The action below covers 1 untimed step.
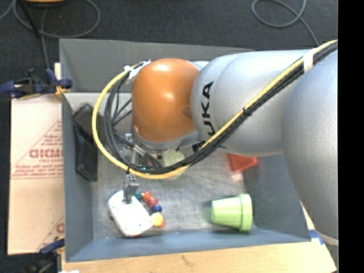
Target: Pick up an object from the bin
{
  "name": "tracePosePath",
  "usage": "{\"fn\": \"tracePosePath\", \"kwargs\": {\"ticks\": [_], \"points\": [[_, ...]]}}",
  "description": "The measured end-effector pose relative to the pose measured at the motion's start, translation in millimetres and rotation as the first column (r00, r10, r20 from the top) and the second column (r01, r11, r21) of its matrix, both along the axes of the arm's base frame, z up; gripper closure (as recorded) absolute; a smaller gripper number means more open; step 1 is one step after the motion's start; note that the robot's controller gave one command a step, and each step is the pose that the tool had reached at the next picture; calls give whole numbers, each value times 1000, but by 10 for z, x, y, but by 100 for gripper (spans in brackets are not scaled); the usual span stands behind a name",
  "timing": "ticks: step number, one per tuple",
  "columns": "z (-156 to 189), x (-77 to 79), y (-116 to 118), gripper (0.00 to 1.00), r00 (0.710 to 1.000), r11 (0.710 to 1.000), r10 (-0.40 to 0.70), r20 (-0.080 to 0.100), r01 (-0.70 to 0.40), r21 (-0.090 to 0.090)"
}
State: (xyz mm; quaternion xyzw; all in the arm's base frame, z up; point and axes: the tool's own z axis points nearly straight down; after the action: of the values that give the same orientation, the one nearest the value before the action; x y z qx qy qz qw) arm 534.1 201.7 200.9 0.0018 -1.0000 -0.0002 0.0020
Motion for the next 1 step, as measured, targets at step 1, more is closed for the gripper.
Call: {"fn": "tracePosePath", "kwargs": {"ticks": [1], "points": [[35, 19, -8, 0, 1000, 1000, -3, 7, 3, 1]]}}
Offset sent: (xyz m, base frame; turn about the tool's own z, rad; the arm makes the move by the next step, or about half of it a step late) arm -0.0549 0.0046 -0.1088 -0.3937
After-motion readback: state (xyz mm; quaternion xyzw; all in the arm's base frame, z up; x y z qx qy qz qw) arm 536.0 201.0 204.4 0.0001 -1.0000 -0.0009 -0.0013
